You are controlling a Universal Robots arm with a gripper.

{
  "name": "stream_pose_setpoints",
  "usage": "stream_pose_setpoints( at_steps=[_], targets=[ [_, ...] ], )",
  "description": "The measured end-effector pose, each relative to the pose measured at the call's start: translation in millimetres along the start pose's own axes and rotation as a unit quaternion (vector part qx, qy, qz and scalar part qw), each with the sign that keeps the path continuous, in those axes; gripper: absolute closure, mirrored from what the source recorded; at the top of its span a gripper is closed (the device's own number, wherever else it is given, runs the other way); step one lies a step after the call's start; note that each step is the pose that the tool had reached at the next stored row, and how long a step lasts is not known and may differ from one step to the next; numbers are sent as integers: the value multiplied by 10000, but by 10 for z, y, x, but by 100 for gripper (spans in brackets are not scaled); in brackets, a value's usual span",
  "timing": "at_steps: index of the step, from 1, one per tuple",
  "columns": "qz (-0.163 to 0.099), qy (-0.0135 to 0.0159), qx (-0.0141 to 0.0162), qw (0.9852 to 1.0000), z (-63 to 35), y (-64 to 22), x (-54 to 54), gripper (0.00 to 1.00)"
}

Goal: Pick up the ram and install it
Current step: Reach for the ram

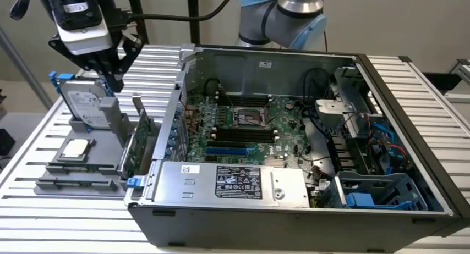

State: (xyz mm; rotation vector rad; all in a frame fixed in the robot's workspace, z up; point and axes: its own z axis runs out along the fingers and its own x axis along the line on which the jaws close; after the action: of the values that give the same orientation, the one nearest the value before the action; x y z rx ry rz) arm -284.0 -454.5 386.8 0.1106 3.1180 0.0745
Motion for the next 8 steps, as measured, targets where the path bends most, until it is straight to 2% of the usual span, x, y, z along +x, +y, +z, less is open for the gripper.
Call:
stream_pose_setpoints(
  at_steps=[8],
  targets=[
    [-1,0,0,10000,30,-136,299,100]
  ],
)
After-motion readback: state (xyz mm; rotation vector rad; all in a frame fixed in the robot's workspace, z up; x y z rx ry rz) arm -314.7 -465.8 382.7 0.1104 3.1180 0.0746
